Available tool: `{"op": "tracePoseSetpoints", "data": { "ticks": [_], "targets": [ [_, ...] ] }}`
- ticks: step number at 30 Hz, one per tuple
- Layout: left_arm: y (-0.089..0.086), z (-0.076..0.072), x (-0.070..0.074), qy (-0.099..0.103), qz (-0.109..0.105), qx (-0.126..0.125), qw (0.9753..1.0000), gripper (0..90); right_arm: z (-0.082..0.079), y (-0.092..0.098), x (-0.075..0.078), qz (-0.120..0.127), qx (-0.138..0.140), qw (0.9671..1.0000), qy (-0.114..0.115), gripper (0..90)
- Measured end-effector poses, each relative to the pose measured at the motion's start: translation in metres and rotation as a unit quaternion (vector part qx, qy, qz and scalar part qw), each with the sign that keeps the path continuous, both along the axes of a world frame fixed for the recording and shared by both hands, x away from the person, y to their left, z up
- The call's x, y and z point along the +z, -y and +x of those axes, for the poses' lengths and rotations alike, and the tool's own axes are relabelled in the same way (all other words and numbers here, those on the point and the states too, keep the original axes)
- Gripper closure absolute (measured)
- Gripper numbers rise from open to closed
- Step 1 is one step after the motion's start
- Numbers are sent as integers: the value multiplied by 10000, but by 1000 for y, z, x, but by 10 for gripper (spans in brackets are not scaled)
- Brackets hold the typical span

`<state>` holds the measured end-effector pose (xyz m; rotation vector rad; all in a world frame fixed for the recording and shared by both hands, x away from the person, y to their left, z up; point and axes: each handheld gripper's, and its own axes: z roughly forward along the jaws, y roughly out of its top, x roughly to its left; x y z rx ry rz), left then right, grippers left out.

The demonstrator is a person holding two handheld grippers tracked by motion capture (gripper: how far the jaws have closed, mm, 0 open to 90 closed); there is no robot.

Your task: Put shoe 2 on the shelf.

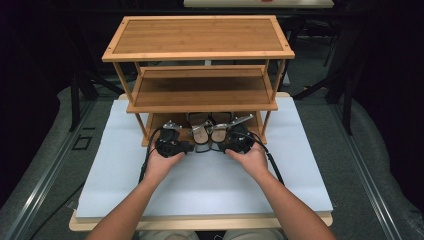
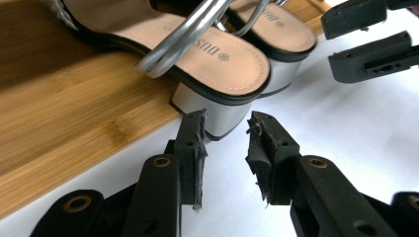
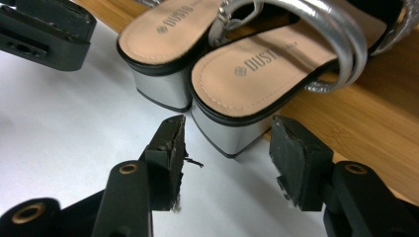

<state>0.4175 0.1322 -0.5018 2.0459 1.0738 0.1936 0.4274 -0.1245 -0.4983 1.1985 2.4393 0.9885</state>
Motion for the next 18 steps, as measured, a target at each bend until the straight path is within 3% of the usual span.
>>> {"op": "tracePoseSetpoints", "data": {
  "ticks": [4,10,18],
  "targets": [
    [-4,-7,12,161,89,-73,9998,669,-3,-1,6,-7,68,10000,9,470],
    [-9,-17,26,208,204,-231,9993,668,-14,1,18,8,144,9999,74,450],
    [-26,-37,36,223,402,-393,9982,668,-39,10,37,-174,314,9988,332,443]
  ]
}}
